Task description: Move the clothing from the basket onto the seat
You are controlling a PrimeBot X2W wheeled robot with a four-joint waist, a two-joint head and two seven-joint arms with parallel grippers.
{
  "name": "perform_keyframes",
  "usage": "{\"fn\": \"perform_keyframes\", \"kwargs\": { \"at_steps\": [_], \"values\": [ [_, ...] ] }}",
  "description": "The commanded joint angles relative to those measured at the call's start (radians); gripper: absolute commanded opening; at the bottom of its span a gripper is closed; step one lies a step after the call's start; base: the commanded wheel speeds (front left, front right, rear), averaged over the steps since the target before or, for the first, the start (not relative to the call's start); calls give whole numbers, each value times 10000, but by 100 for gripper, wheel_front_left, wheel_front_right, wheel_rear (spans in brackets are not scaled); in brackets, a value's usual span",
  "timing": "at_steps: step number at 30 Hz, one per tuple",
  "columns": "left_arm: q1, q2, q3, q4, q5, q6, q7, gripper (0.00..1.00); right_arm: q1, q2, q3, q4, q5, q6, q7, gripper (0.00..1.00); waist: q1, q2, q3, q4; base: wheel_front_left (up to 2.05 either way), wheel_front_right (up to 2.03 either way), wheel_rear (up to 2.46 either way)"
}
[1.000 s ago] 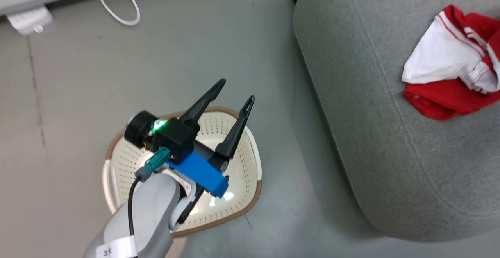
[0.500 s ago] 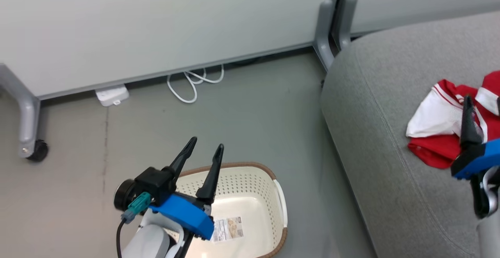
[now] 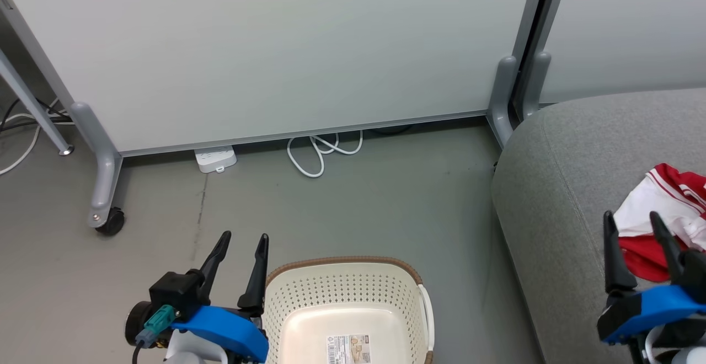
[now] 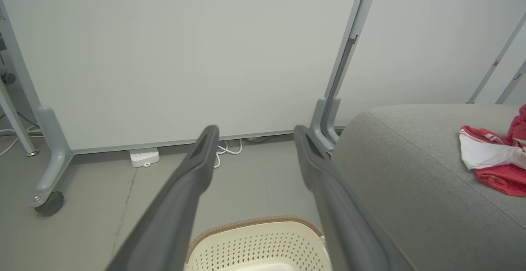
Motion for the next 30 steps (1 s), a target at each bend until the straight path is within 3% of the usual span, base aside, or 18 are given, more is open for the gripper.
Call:
{"fn": "perform_keyframes", "kwargs": {
  "at_steps": [1,14,30],
  "values": [
    [102,-21,122,6,77,-13,-28,100,284,59,94,-190,44,1,44,100,2,-1,-38,63,0,0,0],
    [284,-46,851,269,169,-13,-28,100,1190,104,1261,-246,1124,3,-61,100,2,-1,-73,218,0,0,0],
    [287,-87,863,433,89,-14,-28,100,969,105,1429,13,1202,1,-197,100,2,-1,-20,291,0,0,0]
  ]
}}
